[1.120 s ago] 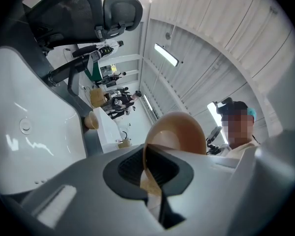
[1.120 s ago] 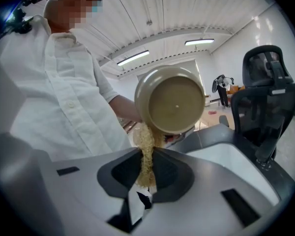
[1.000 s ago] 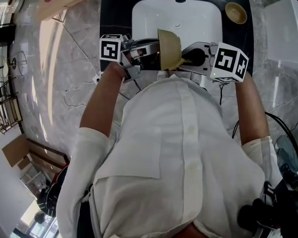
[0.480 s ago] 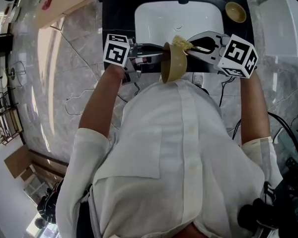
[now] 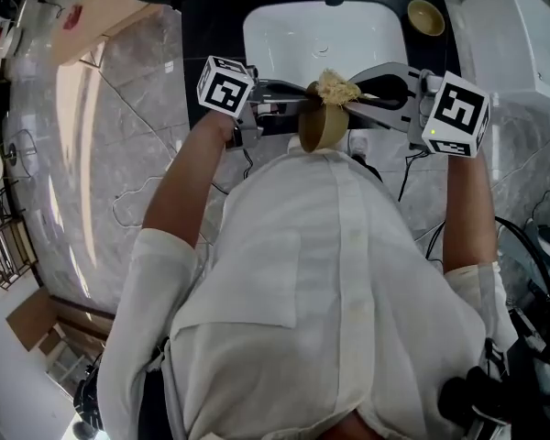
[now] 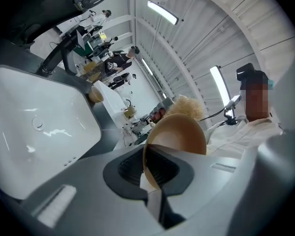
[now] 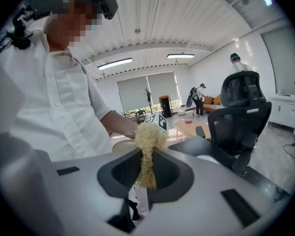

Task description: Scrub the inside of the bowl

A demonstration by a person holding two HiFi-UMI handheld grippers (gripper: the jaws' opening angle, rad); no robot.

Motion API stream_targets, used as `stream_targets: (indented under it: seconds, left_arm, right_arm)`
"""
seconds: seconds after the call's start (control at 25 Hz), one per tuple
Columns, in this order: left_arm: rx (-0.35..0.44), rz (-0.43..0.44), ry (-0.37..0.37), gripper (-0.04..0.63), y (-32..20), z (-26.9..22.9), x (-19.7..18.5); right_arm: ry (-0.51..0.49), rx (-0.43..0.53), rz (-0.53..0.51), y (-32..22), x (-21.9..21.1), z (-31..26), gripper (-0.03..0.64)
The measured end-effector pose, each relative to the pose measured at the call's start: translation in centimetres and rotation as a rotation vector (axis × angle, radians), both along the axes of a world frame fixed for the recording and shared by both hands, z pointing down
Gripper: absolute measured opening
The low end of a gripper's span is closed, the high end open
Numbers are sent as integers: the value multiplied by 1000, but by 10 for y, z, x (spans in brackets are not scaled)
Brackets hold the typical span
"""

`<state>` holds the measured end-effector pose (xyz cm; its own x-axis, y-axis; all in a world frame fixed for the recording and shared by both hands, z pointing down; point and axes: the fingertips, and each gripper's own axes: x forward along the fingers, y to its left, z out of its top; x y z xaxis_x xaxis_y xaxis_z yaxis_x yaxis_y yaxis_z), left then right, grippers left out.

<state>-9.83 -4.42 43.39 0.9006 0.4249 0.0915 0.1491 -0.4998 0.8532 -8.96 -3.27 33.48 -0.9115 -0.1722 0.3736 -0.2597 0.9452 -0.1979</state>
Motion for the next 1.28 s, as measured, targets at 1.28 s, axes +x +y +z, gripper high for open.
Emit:
stream_targets:
  seconds: [1.28]
  left_arm:
    - [-200,-709,-573,11,-134,171,25]
  right_arm:
    - [75,-168,373,6,81,118,51]
